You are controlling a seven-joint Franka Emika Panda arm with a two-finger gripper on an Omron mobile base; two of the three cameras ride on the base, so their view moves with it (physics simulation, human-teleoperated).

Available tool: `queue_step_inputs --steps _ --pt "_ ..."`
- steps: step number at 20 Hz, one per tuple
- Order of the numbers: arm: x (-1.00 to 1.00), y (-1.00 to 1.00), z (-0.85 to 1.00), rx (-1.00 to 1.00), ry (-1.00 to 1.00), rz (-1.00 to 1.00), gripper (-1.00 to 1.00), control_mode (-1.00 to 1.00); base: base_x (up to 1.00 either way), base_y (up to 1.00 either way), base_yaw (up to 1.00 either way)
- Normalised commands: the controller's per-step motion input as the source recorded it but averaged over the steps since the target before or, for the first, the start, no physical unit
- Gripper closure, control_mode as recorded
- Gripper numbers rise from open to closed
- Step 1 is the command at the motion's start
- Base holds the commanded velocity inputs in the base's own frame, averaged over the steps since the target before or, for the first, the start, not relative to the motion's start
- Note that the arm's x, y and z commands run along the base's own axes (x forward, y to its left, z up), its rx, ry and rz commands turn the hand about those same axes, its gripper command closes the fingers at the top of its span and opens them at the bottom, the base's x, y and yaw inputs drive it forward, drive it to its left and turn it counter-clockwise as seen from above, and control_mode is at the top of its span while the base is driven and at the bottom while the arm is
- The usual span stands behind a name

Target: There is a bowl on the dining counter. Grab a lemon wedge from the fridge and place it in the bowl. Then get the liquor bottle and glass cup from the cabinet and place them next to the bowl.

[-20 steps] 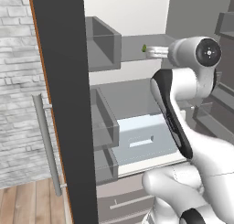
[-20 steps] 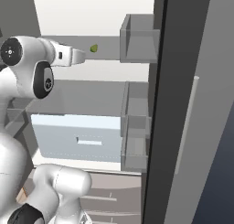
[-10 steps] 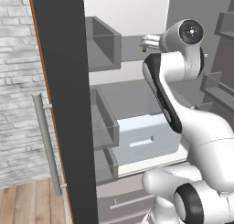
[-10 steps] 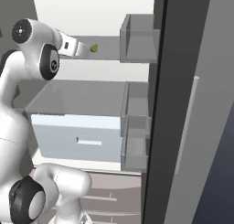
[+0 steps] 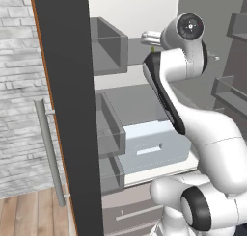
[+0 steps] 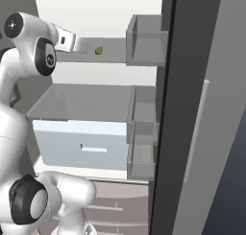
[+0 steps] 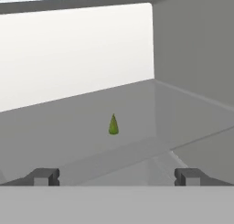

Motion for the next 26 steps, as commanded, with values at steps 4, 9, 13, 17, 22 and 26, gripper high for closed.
queue_step_inputs --steps 4,9,13,17,22,26 --pt "0.04 0.0 -0.02 0.0 0.0 0.0 -1.0 -1.0 0.0 0.0 0.0" --pt "0.32 0.0 -0.01 0.0 0.0 0.0 -1.0 -1.0 0.0 0.0 0.0" --pt "0.4 0.0 -0.06 0.0 0.0 0.0 -1.0 -1.0 0.0 0.0 0.0" --pt "0.33 0.0 -0.26 0.0 0.0 0.04 -1.0 -1.0 0.0 0.0 0.0" --pt "0.35 0.0 -0.26 0.0 0.0 0.03 -1.0 -1.0 0.0 0.0 0.0" --pt "0.31 -0.13 -0.26 0.0 0.0 0.02 -1.0 -1.0 0.0 0.0 0.0"
